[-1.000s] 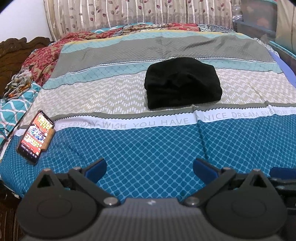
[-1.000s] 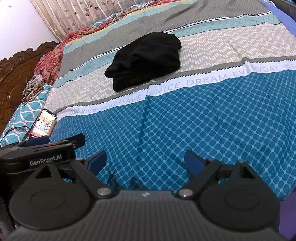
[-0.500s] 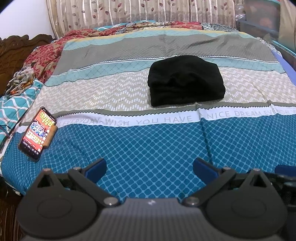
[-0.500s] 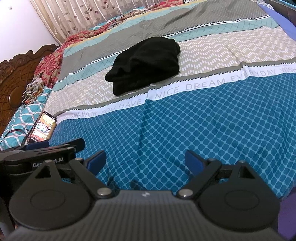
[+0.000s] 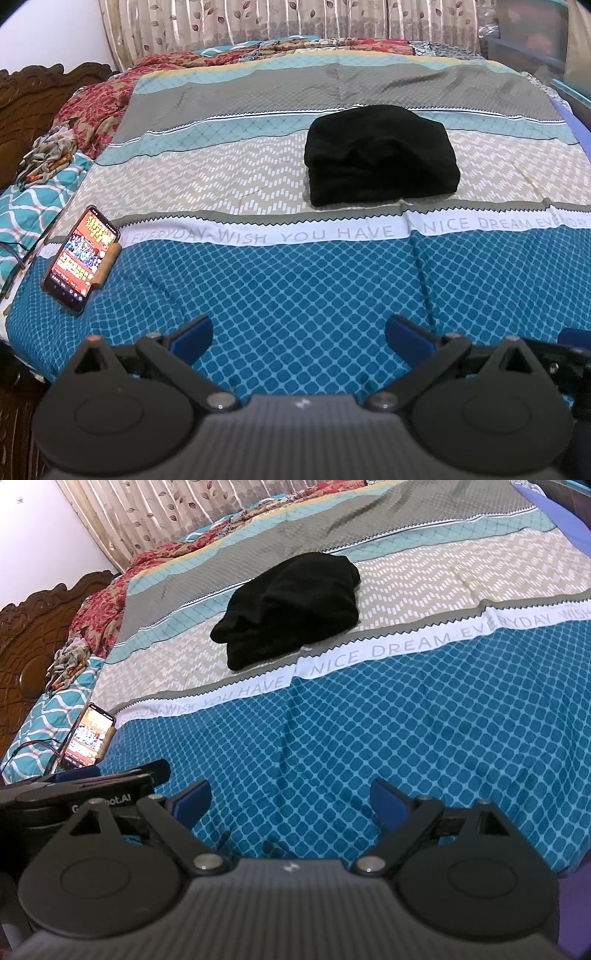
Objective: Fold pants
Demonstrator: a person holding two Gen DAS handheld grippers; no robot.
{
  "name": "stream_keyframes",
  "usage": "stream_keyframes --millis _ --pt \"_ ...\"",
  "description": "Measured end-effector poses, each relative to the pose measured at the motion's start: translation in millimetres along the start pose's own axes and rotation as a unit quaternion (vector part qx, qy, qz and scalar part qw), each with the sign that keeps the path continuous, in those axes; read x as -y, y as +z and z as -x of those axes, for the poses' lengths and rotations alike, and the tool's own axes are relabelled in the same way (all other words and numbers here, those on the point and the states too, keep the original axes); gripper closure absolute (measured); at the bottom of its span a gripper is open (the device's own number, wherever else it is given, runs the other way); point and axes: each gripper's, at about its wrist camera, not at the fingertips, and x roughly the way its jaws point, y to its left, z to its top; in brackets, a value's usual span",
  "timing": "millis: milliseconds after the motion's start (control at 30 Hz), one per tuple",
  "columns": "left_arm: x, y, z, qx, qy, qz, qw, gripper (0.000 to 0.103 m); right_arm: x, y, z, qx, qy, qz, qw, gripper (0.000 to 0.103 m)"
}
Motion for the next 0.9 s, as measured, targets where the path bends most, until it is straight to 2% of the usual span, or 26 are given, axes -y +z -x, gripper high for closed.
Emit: stream_keyframes --millis 900 --pt "-0.2 -0.1 -3.7 -0.01 0.012 -0.003 0.9999 0.0 1.1 -0.8 2.6 0.015 -0.007 -0.012 1.0 0.003"
